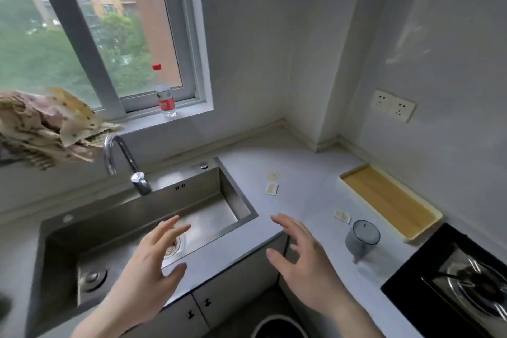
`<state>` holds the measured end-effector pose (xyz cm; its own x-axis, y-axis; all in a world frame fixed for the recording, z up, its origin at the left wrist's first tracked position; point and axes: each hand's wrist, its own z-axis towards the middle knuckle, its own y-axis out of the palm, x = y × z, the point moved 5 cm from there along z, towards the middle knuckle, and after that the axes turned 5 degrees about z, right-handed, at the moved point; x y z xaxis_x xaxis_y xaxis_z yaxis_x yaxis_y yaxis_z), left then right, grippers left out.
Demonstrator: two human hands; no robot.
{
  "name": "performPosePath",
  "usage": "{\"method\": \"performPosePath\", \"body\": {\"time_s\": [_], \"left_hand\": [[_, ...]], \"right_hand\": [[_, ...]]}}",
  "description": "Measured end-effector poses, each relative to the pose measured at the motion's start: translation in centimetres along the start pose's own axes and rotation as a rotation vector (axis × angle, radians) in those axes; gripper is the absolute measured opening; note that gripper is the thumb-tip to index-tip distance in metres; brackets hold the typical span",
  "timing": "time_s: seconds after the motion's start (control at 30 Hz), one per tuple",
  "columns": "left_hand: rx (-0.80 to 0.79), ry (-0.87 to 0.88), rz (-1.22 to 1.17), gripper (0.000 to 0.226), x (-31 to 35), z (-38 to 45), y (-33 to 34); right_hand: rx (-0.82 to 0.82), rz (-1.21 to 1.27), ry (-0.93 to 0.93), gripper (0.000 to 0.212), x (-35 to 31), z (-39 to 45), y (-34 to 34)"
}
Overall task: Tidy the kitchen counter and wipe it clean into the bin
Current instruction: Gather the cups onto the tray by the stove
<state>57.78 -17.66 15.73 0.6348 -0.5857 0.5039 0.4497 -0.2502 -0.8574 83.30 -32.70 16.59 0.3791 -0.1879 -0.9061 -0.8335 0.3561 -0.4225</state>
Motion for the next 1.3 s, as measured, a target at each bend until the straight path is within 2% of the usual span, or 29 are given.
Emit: {"method": "performPosePath", "body": {"time_s": [0.2,0.33,0.5,0.73,1.07,1.3], "left_hand": [[0.034,-0.21,0.046,0.062,-3.4,-7.3,-2.8],[0.023,-0.288,0.058,0.058,-4.0,-10.7,-3.8],[0.023,-0.394,0.068,0.057,-7.0,-13.4,-4.9],[0.049,-0.521,0.086,0.06,-13.2,-14.2,-8.1],[0.036,-0.714,0.039,0.058,-31.5,-15.0,-11.7],[-0.006,-0.832,0.055,0.07,-44.7,-15.3,-13.5]], "right_hand": [[-0.202,0.051,0.005,0.054,-1.5,-0.3,7.2],[-0.32,0.049,-0.086,0.056,-3.3,0.0,11.5],[-0.402,0.033,-0.168,0.059,-4.4,0.3,15.2],[-0.448,0.008,-0.183,0.06,-5.6,2.4,20.3],[-0.499,-0.017,-0.107,0.057,-7.8,7.7,33.2],[-0.476,-0.025,-0.015,0.057,-8.3,10.6,41.2]]}}
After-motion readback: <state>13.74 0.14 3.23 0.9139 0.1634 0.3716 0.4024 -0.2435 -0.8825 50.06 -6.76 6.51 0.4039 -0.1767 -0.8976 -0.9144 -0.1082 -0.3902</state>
